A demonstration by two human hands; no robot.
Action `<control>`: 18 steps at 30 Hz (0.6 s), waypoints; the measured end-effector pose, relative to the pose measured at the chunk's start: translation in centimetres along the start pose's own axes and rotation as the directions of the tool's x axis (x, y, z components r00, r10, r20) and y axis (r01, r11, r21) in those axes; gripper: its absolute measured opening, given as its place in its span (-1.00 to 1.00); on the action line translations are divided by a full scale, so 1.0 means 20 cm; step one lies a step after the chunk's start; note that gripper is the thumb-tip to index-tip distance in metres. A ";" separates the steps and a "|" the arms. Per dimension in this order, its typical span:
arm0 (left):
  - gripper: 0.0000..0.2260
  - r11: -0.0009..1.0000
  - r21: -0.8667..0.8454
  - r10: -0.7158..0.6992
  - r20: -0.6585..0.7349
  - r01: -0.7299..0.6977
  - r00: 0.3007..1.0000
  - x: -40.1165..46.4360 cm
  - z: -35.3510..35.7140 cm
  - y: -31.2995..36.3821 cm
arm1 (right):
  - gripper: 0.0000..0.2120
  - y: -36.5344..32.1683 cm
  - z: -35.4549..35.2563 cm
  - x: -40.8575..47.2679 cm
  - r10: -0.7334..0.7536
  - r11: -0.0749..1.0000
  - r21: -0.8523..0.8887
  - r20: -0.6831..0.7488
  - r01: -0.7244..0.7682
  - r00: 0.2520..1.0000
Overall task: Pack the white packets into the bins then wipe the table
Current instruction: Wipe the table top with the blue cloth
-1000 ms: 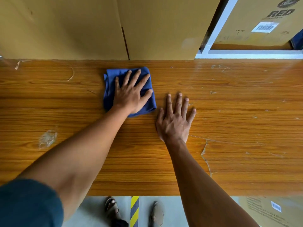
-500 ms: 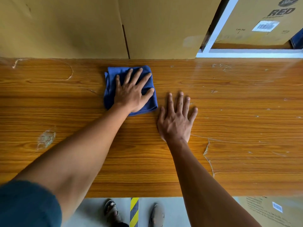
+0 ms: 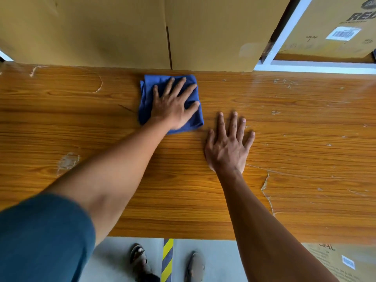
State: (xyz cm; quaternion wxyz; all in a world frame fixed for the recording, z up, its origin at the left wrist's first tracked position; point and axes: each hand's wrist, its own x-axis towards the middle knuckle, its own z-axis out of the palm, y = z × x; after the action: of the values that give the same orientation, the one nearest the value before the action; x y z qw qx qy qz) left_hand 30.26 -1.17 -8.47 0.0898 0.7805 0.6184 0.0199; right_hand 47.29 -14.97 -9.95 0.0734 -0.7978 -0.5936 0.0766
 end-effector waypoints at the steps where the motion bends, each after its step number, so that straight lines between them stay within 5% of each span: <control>1: -0.34 1.000 0.001 -0.014 0.010 0.014 1.000 0.05 -0.02 -0.01 | -0.39 0.00 0.00 0.00 -0.001 1.000 0.000 0.000 0.001 1.000; 5: -0.35 0.999 0.001 -0.036 0.029 0.036 0.999 -0.01 0.02 0.02 | -0.38 0.01 -0.01 0.00 -0.002 1.000 -0.011 0.017 0.002 1.000; 13: -0.38 0.996 0.062 0.069 0.004 -0.069 0.998 -0.98 0.15 0.16 | -0.36 0.13 -0.09 -0.02 -0.177 0.983 -0.010 0.182 0.182 0.967; 18: -0.37 0.999 0.035 0.026 -0.009 -0.026 1.000 -0.86 0.12 0.15 | -0.39 0.28 -0.13 -0.16 -0.276 0.958 -0.034 0.160 0.284 0.948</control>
State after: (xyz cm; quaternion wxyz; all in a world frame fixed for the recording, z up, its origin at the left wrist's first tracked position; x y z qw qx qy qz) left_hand 29.56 -18.74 -9.00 0.0729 0.7899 0.6088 0.0139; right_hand 52.15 -19.61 -8.51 0.0149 -0.6989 -0.7066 0.1096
